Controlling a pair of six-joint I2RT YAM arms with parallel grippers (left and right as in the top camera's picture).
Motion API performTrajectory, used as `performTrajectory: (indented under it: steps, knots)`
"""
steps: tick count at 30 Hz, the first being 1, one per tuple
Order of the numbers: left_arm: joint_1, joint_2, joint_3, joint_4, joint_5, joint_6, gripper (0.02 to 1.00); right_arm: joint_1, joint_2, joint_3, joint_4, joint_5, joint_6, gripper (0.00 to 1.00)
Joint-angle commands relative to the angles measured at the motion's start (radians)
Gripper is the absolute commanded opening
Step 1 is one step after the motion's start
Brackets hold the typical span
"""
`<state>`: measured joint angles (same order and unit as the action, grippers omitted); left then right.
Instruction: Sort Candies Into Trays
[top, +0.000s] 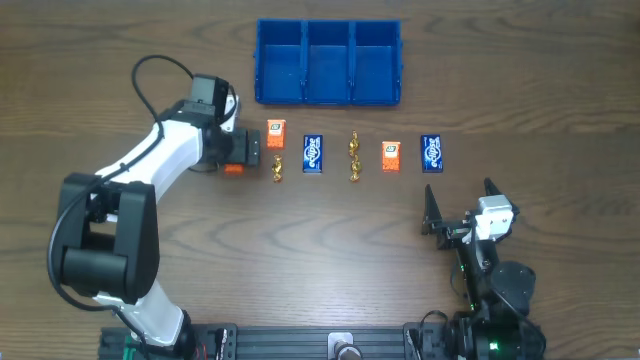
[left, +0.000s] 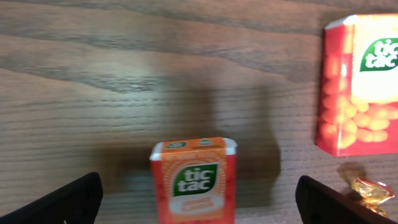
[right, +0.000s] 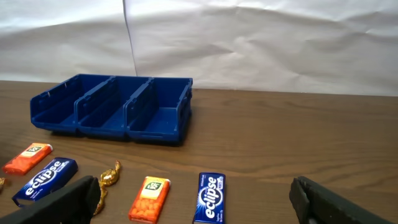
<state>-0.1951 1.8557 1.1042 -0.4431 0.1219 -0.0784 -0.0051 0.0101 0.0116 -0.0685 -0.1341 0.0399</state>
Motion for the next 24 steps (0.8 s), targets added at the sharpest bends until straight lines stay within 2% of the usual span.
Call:
performTrajectory:
  steps: [1,11,16,24]
  knots:
    - [-0.024,0.026,0.015,-0.003,-0.045,-0.008,0.996,-0.002,-0.007,-0.004,-0.003,0.006,-0.011,0.998]
    - [-0.022,0.035,0.015,-0.037,-0.070,-0.008,1.000,-0.002,-0.007,-0.004,-0.003,0.006,-0.011,0.998]
    - [-0.022,0.037,0.015,-0.051,-0.081,-0.008,0.897,-0.002,-0.007,-0.004,-0.003,0.006,-0.011,0.998]
    - [-0.023,0.037,0.015,-0.051,-0.100,-0.008,0.665,-0.002,-0.007,-0.004,-0.003,0.006,-0.011,0.998]
